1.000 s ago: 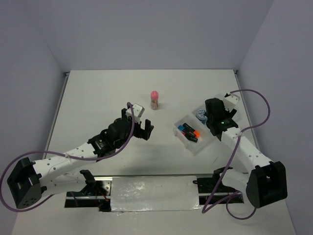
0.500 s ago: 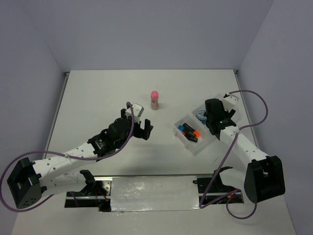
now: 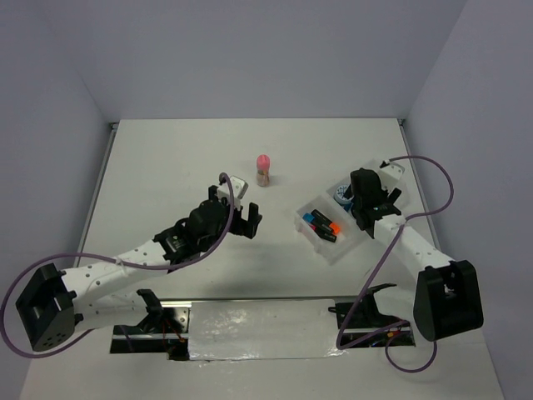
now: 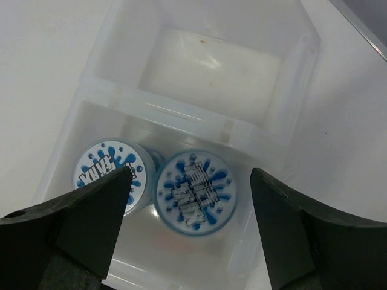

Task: Sort the stationery into containers
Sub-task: Place the stationery in the storage box, then pick up the stationery from the center of the board.

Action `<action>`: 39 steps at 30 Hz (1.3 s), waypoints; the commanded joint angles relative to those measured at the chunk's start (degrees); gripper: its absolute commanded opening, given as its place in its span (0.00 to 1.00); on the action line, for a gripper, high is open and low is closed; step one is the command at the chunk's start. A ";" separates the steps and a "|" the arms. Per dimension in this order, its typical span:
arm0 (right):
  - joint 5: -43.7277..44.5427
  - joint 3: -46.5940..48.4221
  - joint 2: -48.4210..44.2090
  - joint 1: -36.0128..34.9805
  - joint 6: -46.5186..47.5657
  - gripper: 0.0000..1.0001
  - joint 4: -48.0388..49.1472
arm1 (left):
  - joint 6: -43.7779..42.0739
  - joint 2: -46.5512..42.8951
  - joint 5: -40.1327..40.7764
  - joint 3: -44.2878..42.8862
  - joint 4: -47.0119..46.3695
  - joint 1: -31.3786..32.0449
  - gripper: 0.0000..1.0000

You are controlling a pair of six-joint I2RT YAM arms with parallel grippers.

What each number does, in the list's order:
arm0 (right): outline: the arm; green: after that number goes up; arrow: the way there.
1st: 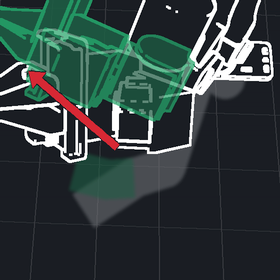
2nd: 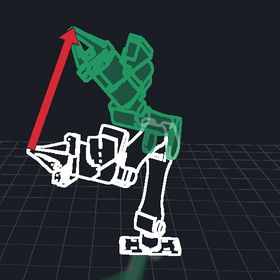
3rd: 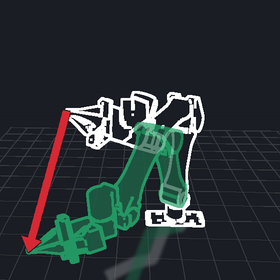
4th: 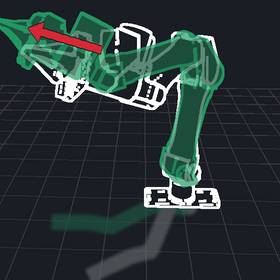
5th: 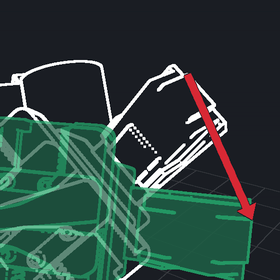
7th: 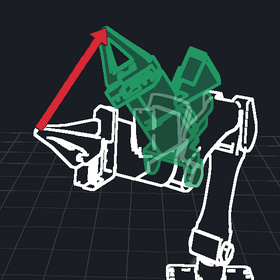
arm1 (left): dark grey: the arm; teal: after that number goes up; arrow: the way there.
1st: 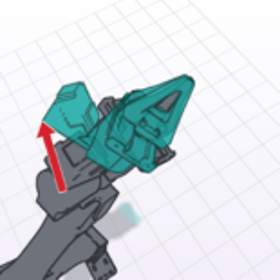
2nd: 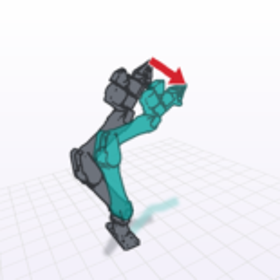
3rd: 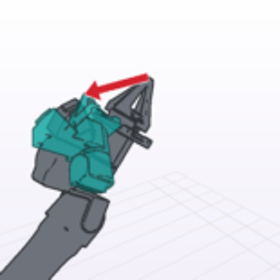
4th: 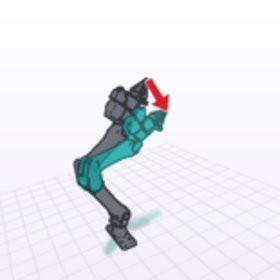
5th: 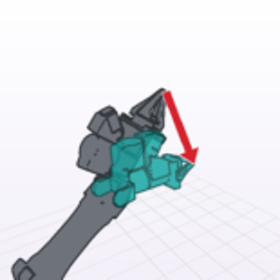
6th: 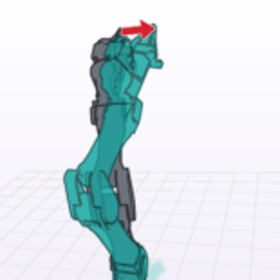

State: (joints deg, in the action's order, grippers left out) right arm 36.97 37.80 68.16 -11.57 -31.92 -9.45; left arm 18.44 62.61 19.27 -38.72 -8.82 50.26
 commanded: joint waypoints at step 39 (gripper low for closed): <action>-45.40 8.95 -29.84 -2.93 15.05 1.00 -9.79 | -2.09 49.27 7.80 -38.44 -12.54 -10.62 0.93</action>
State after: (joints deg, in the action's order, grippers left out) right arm -5.74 45.32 39.75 -14.11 -18.41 -18.83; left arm 16.69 110.59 23.79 -73.38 -21.39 39.83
